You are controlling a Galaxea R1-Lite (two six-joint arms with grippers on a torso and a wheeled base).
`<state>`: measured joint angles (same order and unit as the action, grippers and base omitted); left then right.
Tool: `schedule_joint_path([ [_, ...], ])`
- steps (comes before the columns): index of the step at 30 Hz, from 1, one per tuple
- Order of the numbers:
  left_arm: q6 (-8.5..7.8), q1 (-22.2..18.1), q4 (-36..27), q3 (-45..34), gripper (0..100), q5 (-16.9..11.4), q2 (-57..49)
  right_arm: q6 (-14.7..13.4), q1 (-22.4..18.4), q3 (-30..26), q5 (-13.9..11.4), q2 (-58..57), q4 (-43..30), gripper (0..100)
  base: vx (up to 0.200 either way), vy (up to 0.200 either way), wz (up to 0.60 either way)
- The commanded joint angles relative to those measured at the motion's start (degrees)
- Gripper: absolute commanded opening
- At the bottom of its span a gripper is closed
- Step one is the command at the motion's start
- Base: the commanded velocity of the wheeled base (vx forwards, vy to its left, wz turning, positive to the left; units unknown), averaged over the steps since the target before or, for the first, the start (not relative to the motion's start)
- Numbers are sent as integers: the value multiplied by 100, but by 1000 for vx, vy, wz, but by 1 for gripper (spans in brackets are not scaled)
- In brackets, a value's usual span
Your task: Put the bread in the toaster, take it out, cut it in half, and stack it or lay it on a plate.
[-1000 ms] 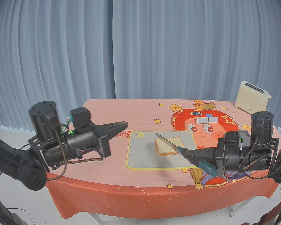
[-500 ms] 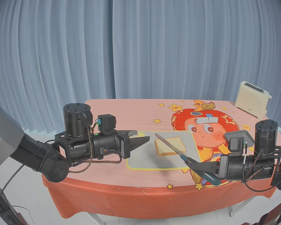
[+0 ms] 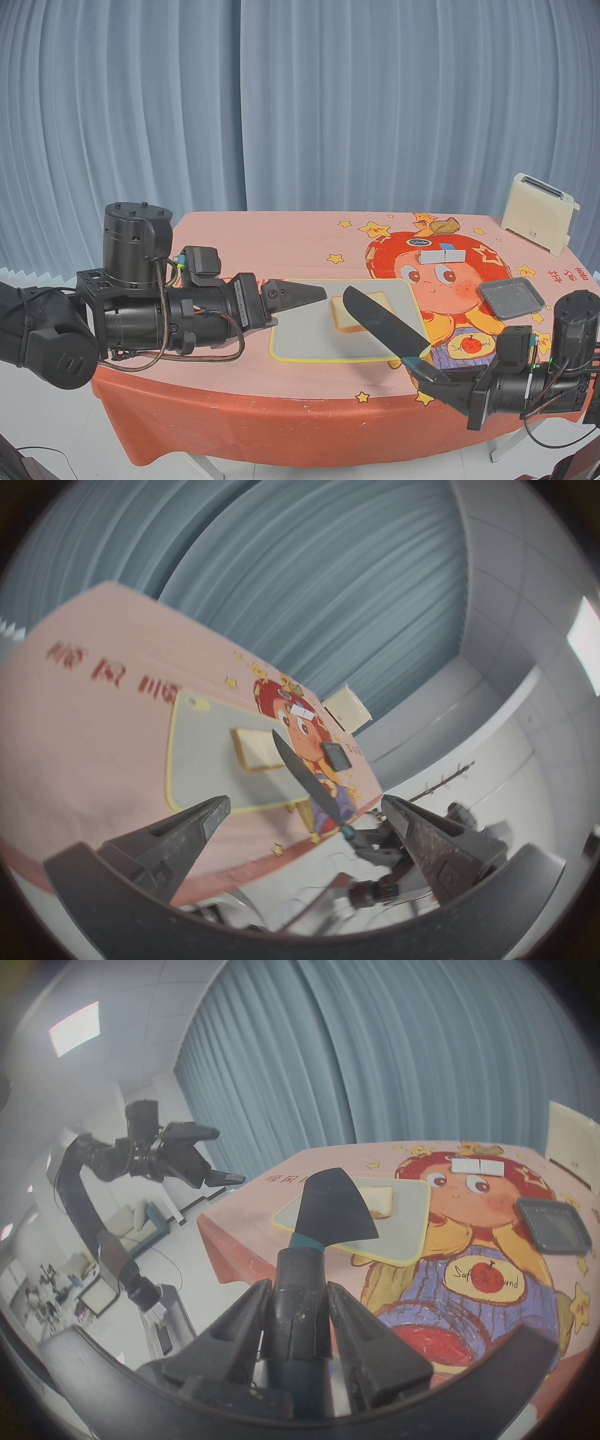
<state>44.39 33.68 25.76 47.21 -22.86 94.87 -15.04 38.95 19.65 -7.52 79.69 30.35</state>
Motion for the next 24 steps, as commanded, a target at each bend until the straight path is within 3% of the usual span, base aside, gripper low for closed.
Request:
schedule_joint_path([
  [1,1362,587,-168,218,100,18,287,678,280,-533,93,-261,480,0,0,0,0],
  [3,1617,596,-159,209,100,9,506,713,324,-638,269,-217,841,0,0,0,0],
  [7,1819,710,-106,218,100,1,805,713,464,-752,638,-32,1271,0,0,0,0],
  [10,2092,710,272,218,100,1,867,687,491,-735,664,55,1385,0,0,0,0],
  [11,2092,710,272,218,100,1,867,687,491,-735,664,55,1385,0,0,0,0],
  [13,2276,745,957,139,100,1,902,599,552,-699,673,38,1473,0,0,0,0],
  [16,2320,912,1432,42,100,9,884,423,570,-664,673,64,1491,0,0,0,0],
  [24,2250,991,1555,51,100,18,1095,-78,957,-603,664,55,1491,0,0,0,0],
])
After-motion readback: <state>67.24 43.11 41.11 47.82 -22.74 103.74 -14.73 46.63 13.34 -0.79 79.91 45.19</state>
